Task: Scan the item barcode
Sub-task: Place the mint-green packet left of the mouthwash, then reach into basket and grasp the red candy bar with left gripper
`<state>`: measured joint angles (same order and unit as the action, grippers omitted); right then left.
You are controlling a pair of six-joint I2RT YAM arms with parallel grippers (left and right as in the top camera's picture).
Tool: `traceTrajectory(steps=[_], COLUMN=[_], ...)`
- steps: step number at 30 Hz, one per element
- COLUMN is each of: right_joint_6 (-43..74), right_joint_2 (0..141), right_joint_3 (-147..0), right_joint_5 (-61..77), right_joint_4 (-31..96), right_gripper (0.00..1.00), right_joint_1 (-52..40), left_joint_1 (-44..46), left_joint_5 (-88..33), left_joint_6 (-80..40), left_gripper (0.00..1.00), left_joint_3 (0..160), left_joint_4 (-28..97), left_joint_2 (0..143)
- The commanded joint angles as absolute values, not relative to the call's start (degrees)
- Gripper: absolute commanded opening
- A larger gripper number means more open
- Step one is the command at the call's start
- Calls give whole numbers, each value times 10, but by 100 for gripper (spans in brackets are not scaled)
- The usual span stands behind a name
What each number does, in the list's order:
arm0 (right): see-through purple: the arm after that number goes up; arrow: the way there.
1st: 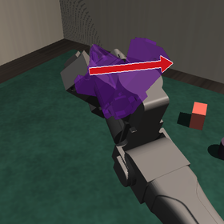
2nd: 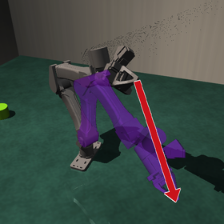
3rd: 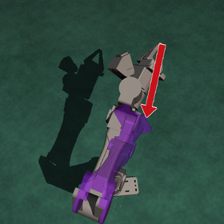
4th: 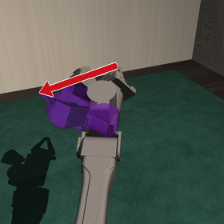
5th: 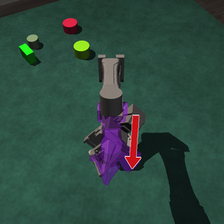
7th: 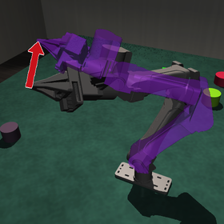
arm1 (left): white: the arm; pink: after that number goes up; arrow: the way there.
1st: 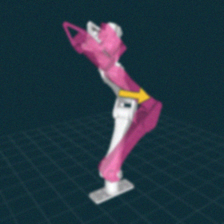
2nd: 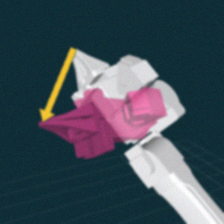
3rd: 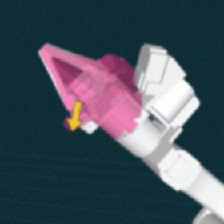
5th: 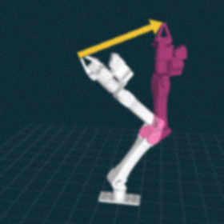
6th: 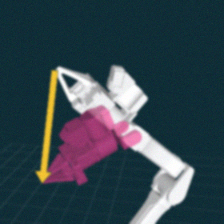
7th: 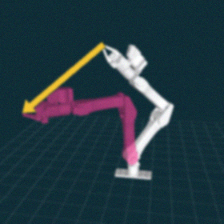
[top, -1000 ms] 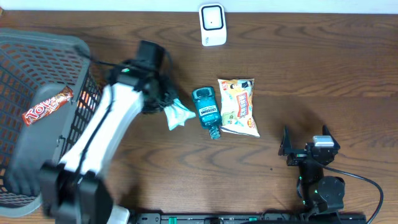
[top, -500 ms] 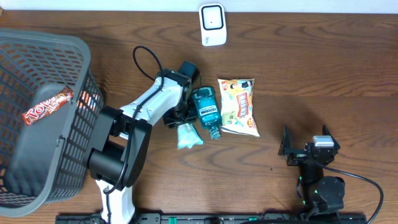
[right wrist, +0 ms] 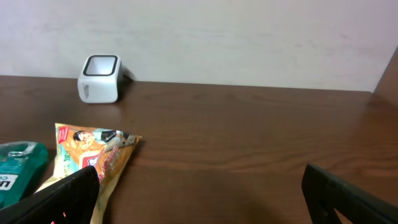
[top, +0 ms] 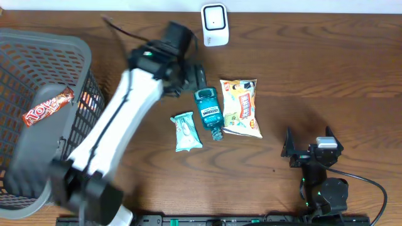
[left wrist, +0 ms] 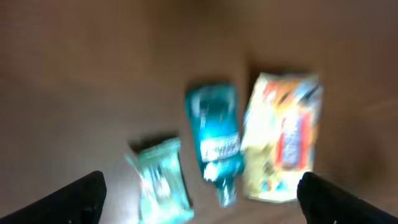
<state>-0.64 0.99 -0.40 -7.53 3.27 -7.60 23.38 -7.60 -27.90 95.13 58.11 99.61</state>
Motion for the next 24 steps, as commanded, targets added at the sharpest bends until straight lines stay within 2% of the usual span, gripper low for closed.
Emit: traceTrajectory(steps=[1, 7, 11, 13, 15, 18, 24], right_joint_6=[-9, -9, -9, -9, -9, -9, -9], right_joint_2=[8, 8, 8, 8, 8, 8, 8], right_joint_3=[-3, -3, -3, -3, -3, -3, -3], right_joint_5=[-80, -80, -80, -80, -81, -80, -80], right_joint_4=[34, 34, 34, 35, 34, 34, 35], right_gripper=[99, 99, 99, 99, 99, 99, 99], right_joint_1=[-79, -79, -79, -79, -79, -79, -79], left_joint_1=[196, 118, 21, -31, -123, -190, -268], left_joint_5=[52, 253, 331, 336, 335, 317, 236], left_joint_6=[-236, -236, -239, -249, -303, -370, -474], left_gripper=[98, 98, 98, 98, 98, 98, 98], left_joint_3=[995, 995, 995, 994, 986, 983, 983], left_joint_4=[561, 519, 505, 505, 507, 532, 579], left_joint_2=[882, 765, 727, 727, 746, 781, 894])
